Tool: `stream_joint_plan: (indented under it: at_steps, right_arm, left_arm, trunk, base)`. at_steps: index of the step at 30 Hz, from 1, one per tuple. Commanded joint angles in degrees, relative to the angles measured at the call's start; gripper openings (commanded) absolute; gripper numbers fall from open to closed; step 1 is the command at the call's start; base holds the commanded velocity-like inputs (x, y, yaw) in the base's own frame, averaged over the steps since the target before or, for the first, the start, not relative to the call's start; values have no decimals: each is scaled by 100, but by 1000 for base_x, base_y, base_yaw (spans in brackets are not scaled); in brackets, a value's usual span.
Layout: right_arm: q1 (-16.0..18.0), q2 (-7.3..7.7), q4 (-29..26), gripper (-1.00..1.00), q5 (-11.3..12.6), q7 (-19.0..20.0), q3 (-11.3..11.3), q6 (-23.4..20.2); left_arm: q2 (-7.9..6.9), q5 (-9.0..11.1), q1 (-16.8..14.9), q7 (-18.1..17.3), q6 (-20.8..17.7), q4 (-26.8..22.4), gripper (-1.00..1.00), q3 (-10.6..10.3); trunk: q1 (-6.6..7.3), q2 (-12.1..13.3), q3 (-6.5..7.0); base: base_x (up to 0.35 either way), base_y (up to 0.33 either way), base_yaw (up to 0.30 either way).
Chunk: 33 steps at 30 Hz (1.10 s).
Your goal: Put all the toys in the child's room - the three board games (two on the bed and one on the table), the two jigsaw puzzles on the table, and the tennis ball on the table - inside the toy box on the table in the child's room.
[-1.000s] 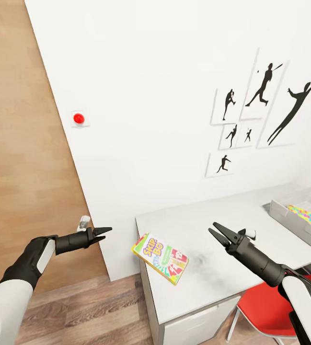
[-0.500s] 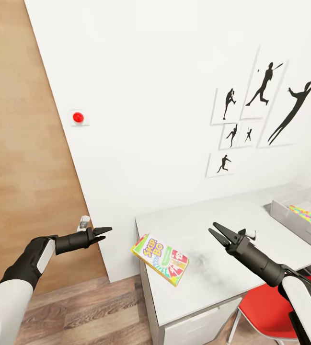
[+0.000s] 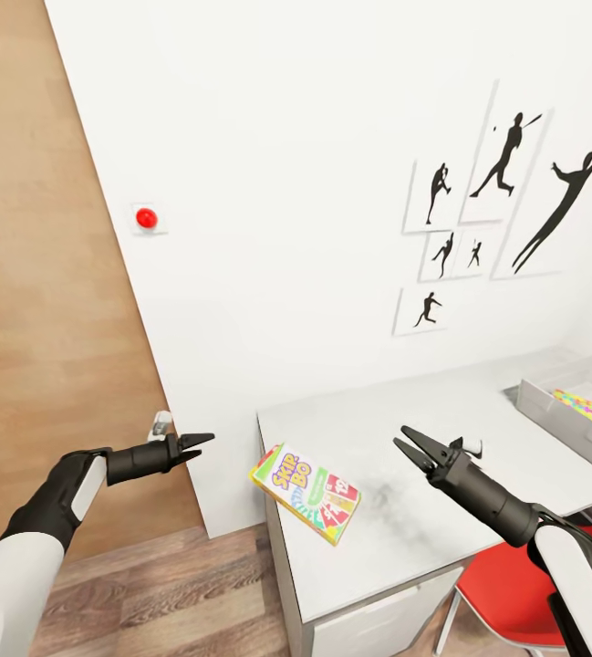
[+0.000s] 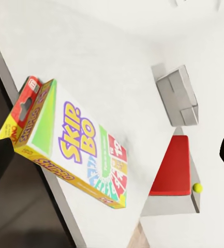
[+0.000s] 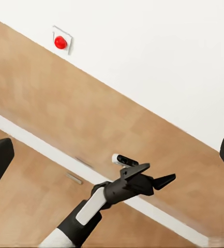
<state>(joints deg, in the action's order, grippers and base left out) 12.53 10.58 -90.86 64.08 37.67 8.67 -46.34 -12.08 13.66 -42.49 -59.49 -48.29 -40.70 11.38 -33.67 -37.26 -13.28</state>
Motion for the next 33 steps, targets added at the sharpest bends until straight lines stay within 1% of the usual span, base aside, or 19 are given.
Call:
stream_joint_plan:
  at_steps: [1,2,5,7,11,15,18,19,21,24,26,29,33]
  right_arm:
    - [3,7,-1,100,19,1,-18,-206]
    - [0,3,-1,100,18,-3,-24,-481]
    - [21,-11,-2,100,17,-32,-20,-974]
    - [34,-8,-2,100,22,-116,-23,-1126]
    - [37,-4,-2,100,43,-274,-28,-1241]
    - [53,-14,-2,100,56,-424,-79,-1284]
    - [62,-16,-2,100,59,-668,-158,-1293]
    - [69,-18,-2,100,63,-844,-190,-1295]
    - [74,-19,-2,100,68,-1045,-212,-1298]
    - [98,-20,-2,100,102,-1635,-241,-1305]
    - [112,-20,-2,100,130,-1799,-246,-1307]
    - [117,-17,-2,100,190,-1909,-242,-1307]
    - [118,-7,-2,100,274,-1982,-221,-1308]
  left_arm:
    - [3,9,-5,7,-31,1,100,3]
    - [11,4,-5,21,-33,1,100,0]
    - [25,-4,-5,51,-30,1,100,-13]
    - [32,-8,-5,64,-29,1,100,-17]
    - [36,-11,-5,74,-29,1,100,-24]
    - [33,-19,-5,77,-26,1,100,-29]
    - [36,-21,-5,80,-24,1,100,-30]
    - [37,-21,-5,81,-23,1,100,-30]
    - [38,-21,-5,83,-23,1,100,-31]
    - [44,-22,-5,85,-16,1,100,-31]
    - [46,-22,-5,86,-11,1,100,-31]
    - [50,-22,-5,99,-6,4,100,-34]
    - [131,-22,-5,270,1,8,100,-37]
  trunk:
    - [-24,-49,-27]
    - [-46,-90,-45]
    - [-112,-210,-99]
    - [-156,-290,-135]
    - [-244,-451,-207]
    - [-332,-611,-279]
    - [-397,-731,-332]
    - [-419,-771,-350]
    - [-463,-852,-386]
    - [-529,-972,-440]
    - [-573,-1052,-476]
    - [-639,-1172,-530]
    - [-727,-1333,-602]
  base:
    - [0,0,0]
    - [0,0,0]
    - [0,0,0]
    - [0,0,0]
    - [0,0,0]
    - [0,0,0]
    - [0,0,0]
    - [0,0,0]
    - [0,0,0]
    - [0,0,0]
    - [0,0,0]
    - [0,0,0]
    - [0,0,0]
